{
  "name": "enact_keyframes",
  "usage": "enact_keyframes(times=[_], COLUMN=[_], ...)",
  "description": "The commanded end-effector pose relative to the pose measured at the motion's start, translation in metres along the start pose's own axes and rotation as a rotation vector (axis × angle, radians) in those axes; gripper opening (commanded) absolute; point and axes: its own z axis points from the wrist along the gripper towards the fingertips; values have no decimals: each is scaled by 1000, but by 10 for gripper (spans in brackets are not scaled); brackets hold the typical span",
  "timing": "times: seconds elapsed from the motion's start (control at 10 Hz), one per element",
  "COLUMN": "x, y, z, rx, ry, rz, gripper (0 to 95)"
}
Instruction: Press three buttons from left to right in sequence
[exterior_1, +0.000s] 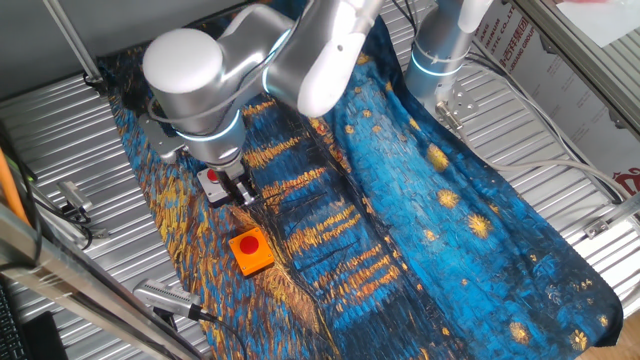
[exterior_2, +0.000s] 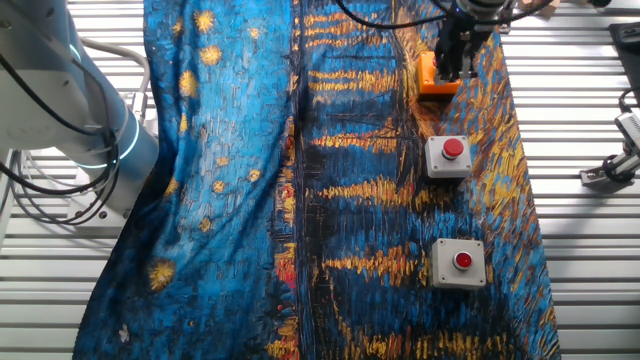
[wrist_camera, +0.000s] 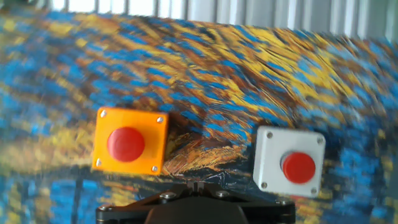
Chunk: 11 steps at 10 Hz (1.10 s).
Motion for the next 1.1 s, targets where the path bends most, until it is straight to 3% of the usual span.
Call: enact_keyframes(times=[0.1, 0.6, 0.8, 1.1], x=[0, 0, -1, -16], y=[1, 1, 2, 26], z=[0, 0, -1, -12], rx=[-43, -58, -67, -85], ry=[-11, -5, 4, 42], rz=[-163, -139, -88, 30], gripper=[0, 0, 0, 0])
